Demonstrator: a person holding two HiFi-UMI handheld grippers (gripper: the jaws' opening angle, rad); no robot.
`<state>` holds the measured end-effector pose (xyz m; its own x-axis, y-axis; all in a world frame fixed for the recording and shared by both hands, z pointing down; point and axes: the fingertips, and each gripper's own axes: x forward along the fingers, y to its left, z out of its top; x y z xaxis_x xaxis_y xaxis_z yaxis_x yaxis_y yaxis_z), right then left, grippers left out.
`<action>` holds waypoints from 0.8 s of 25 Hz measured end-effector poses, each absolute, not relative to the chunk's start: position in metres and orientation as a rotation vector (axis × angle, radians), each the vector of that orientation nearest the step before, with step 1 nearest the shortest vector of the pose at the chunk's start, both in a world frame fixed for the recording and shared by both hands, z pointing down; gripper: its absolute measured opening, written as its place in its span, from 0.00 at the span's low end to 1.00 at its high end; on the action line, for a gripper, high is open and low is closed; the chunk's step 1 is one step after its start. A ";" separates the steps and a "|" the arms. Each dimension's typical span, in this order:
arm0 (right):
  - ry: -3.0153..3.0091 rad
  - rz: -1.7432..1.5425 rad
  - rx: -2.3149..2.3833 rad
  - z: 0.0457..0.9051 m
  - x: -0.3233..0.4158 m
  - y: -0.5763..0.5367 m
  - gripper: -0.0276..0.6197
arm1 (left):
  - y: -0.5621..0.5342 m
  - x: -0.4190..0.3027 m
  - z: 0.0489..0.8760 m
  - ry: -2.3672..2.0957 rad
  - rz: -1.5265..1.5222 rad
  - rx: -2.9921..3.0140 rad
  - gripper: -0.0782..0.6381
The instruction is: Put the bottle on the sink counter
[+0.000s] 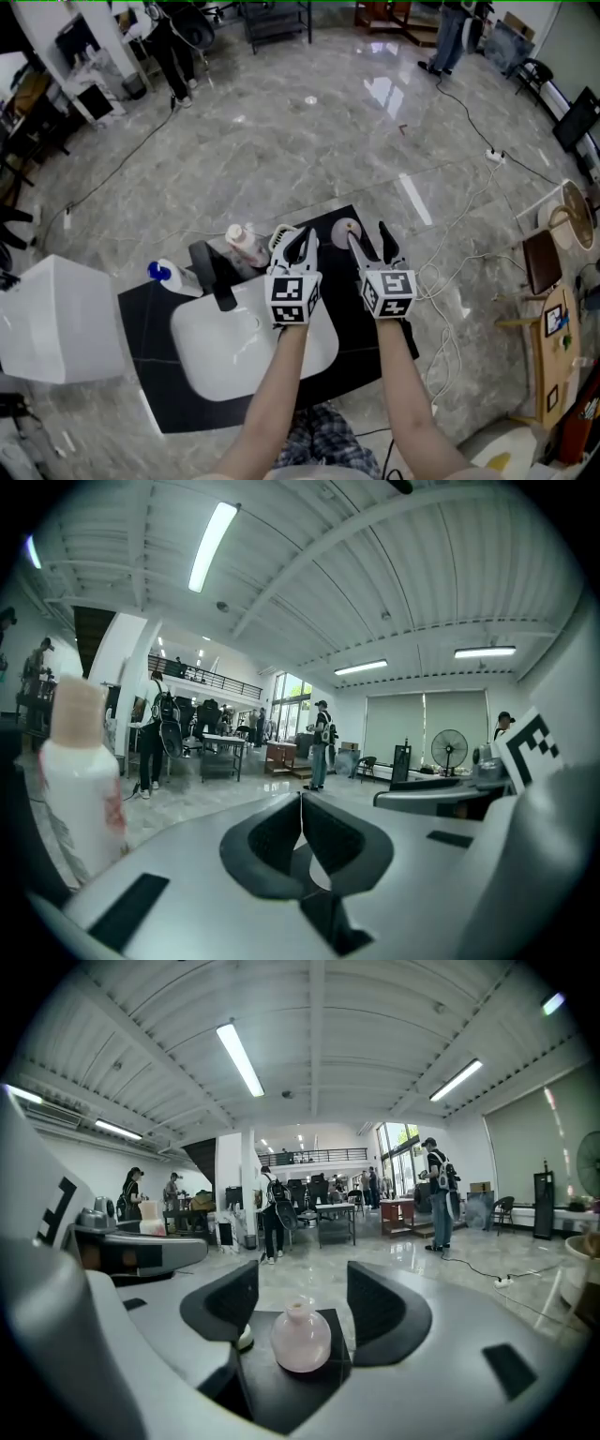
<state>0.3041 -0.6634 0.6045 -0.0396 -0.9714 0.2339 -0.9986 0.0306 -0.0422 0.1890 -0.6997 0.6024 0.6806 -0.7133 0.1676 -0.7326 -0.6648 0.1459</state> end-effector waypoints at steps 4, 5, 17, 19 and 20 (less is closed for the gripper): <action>-2.158 0.286 2.106 0.563 0.299 -0.606 0.37 | -0.652 0.171 0.563 -1.159 0.122 2.724 0.15; -2.159 0.273 2.110 0.553 0.298 -0.593 0.34 | -0.640 0.167 0.551 -1.153 0.114 2.741 0.15; -2.113 0.124 2.247 0.451 0.281 -0.444 0.09 | -0.522 0.061 0.452 -1.204 0.000 2.776 0.15; -2.113 0.114 2.258 0.442 0.277 -0.422 0.08 | -0.503 0.045 0.444 -1.226 -0.013 2.773 0.15; -2.114 0.107 2.260 0.436 0.274 -0.413 0.08 | -0.496 0.038 0.439 -1.238 -0.020 2.771 0.15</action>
